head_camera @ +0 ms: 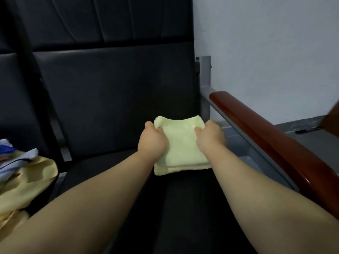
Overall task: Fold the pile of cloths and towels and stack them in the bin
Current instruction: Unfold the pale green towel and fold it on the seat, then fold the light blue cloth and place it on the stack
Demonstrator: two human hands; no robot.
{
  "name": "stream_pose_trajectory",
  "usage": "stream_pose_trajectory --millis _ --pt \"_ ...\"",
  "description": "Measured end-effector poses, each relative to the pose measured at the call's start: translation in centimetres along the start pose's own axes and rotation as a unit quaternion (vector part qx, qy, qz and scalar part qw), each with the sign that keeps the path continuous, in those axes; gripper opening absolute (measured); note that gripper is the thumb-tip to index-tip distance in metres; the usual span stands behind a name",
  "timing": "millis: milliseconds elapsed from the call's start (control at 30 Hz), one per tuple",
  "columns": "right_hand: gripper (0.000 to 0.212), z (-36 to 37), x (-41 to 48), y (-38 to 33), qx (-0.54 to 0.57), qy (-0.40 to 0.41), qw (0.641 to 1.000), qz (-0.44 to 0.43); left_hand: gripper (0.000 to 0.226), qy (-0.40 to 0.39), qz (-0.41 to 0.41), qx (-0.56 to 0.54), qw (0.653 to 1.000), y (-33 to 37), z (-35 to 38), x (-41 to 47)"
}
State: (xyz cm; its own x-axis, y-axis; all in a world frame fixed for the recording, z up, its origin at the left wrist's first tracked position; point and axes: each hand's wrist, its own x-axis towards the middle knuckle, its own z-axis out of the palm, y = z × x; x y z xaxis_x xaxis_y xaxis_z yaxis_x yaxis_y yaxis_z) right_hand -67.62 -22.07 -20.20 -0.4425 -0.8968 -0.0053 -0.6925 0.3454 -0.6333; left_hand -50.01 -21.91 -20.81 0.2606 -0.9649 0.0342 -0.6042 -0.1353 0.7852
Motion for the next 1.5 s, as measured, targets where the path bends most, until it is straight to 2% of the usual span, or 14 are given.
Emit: stream_pose_trajectory --millis 133,333,433,533,667,800,967,1067,1167,1267,1433,1500 --pt "0.045 1.8 1.4 1.9 -0.03 -0.01 0.999 0.026 0.023 0.001 -0.038 0.058 0.998 -2.0 2.1 1.0" --pt "0.074 -0.7 -1.7 2.7 0.023 0.012 0.997 0.072 0.028 0.003 -0.071 0.019 0.997 -3.1 -0.4 -0.7" --pt "0.073 -2.1 -6.3 2.9 0.013 0.014 0.999 0.046 0.041 -0.006 -0.073 0.034 0.997 -4.0 -4.1 -3.7" --pt "0.07 -2.6 -11.3 1.8 -0.027 0.023 0.999 -0.002 0.042 -0.015 -0.059 0.055 0.997 -5.6 -8.0 -7.0" --pt "0.058 -1.5 -19.1 -2.3 -0.052 -0.023 0.994 -0.091 0.038 0.024 -0.055 0.105 0.993 -9.2 -15.4 -11.8" --pt "0.055 1.4 -25.4 -7.3 -0.024 -0.125 0.977 -0.173 0.031 0.066 -0.06 0.091 0.992 -12.4 -22.8 -15.7" --pt "0.044 6.0 -33.4 -14.6 0.001 -0.247 0.929 -0.277 0.035 0.106 -0.087 0.146 0.98 -17.6 -33.0 -19.4" --pt "0.043 8.2 -37.0 -18.5 0.002 -0.299 0.9 -0.316 0.03 0.142 -0.098 0.177 0.969 -20.1 -37.9 -20.7" --pt "0.035 10.3 -40.0 -22.2 -0.005 -0.318 0.881 -0.349 0.031 0.18 -0.113 0.194 0.958 -22.7 -42.1 -21.4" --pt "0.031 12.2 -41.6 -25.4 0.023 -0.317 0.879 -0.355 0.047 0.197 -0.117 0.199 0.953 -25.0 -44.8 -21.3" --pt "0.044 16.1 -41.3 -31.1 0.051 -0.282 0.906 -0.311 0.052 0.197 -0.095 0.188 0.958 -27.6 -46.5 -18.4" --pt "0.052 17.8 -41.0 -33.2 0.019 -0.268 0.921 -0.283 0.049 0.195 -0.088 0.17 0.962 -28.1 -46.8 -16.8"
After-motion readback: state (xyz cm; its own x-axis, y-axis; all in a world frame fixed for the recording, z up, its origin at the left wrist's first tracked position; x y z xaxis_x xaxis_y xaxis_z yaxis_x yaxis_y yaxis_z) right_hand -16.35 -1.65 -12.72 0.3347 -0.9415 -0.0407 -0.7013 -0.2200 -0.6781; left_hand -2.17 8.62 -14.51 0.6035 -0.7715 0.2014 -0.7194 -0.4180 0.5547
